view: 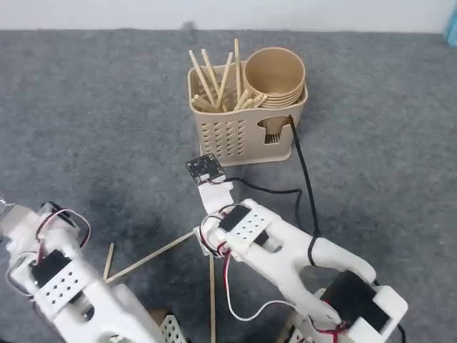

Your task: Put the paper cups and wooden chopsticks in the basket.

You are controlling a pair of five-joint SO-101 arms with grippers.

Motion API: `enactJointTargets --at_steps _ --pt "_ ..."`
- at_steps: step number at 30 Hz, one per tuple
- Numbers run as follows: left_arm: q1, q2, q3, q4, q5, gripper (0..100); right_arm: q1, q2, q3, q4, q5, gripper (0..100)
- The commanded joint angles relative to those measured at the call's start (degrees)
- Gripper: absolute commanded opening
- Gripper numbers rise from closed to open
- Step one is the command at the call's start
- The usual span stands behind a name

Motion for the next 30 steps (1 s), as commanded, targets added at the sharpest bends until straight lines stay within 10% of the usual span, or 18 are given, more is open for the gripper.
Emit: enactJointTargets --at_steps 1,8,30 --pt "0.26 -0.62 -0.31 -1.67 -0.53 12 -0.66 -3.03 -3.87 3.38 -0.62 5.0" --pt "0.26 -0.62 -0.31 -1.67 -0.53 12 -1.36 -6.73 -2.81 3.21 -0.62 14.2" --pt "0.35 -0.62 -0.31 -1.67 -0.62 12 -1.45 5.41 -8.09 1.89 -0.53 1.7"
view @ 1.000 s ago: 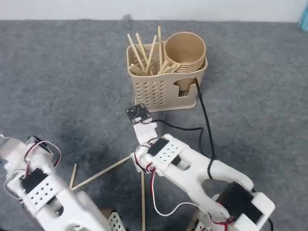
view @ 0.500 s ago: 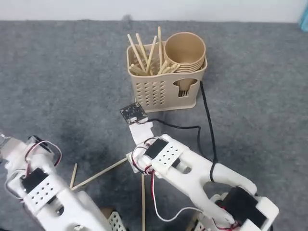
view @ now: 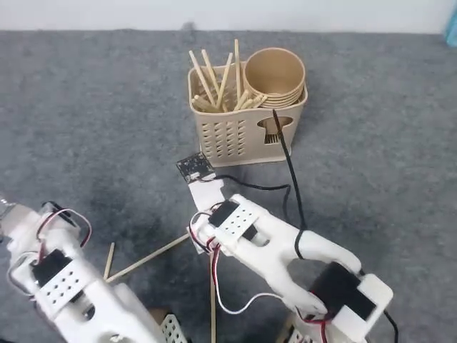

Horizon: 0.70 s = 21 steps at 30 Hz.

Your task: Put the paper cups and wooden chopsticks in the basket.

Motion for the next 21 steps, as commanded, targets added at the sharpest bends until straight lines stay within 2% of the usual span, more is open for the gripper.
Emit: enactJointTargets --at_steps 1,6,9,15,21 --pt "0.35 -0.62 -0.22 -1.67 -0.62 12 0.13 -0.66 -2.9 1.98 -0.53 0.8" --pt "0.35 -0.62 -0.22 -1.67 -0.62 12 0.13 -4.26 -4.4 8.66 0.0 0.8" --pt "0.35 -0.62 -0.22 -1.67 -0.62 12 -0.04 -11.65 -4.4 12.09 3.78 0.8" --pt "0.35 -0.62 -0.22 -1.67 -0.62 12 0.13 -35.47 -4.66 17.27 10.46 0.8" --pt "0.35 -0.62 -0.22 -1.67 -0.62 12 0.22 -59.47 -4.66 15.6 17.41 0.8"
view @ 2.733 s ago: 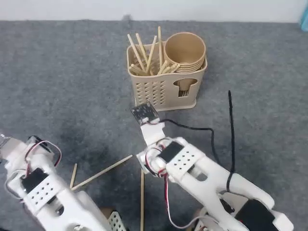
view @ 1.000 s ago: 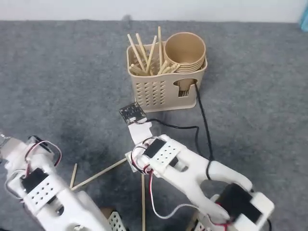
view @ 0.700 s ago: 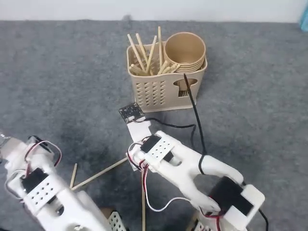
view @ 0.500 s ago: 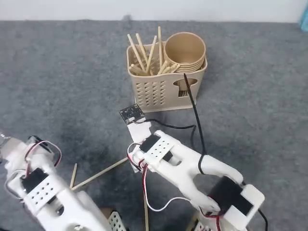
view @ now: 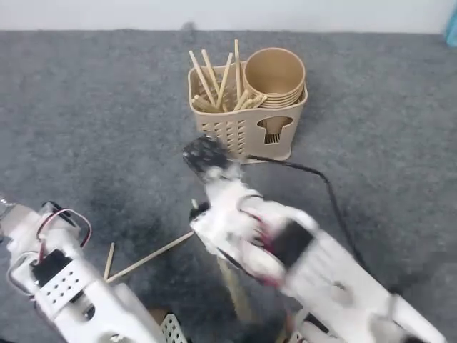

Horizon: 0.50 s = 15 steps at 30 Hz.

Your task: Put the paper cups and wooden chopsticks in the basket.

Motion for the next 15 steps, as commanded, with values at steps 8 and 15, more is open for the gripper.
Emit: enactJointTargets --at_steps 8,15 --pt "0.35 -0.62 -0.13 -1.67 -0.62 12 1.71 -23.69 -3.16 -12.97 9.58 0.7" --pt "0.26 -0.62 -0.13 -1.67 -0.62 12 12.26 -21.85 -3.16 -24.92 9.67 0.7"
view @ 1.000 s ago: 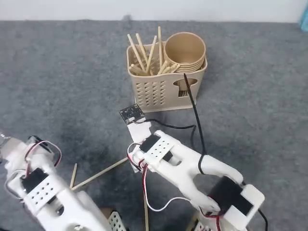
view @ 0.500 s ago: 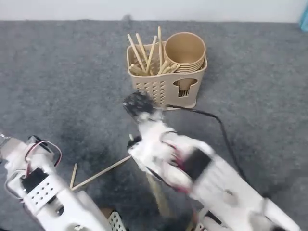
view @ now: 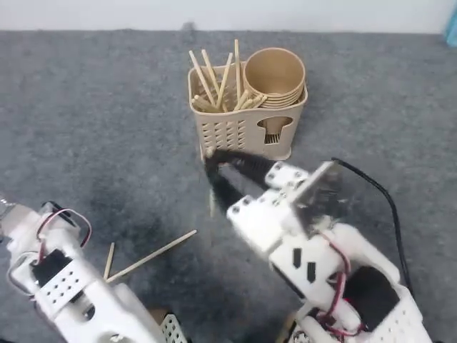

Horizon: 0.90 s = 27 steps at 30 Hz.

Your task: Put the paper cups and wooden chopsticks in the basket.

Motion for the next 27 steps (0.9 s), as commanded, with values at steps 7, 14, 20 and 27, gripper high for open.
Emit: enactJointTargets --at_steps 7,14,20,27 --pt "0.26 -0.62 -0.13 -1.67 -0.62 12 8.92 5.49 -5.27 -24.66 0.7 0.7" --pt "0.26 -0.62 -0.13 -1.67 -0.62 12 13.32 19.91 -20.4 -26.86 0.62 0.7" --pt "0.26 -0.62 -0.13 -1.67 -0.62 12 16.92 33.1 -28.4 -26.77 0.62 0.7" --pt "0.26 -0.62 -0.13 -1.67 -0.62 12 18.68 39.16 -27.25 -19.3 -1.41 0.7"
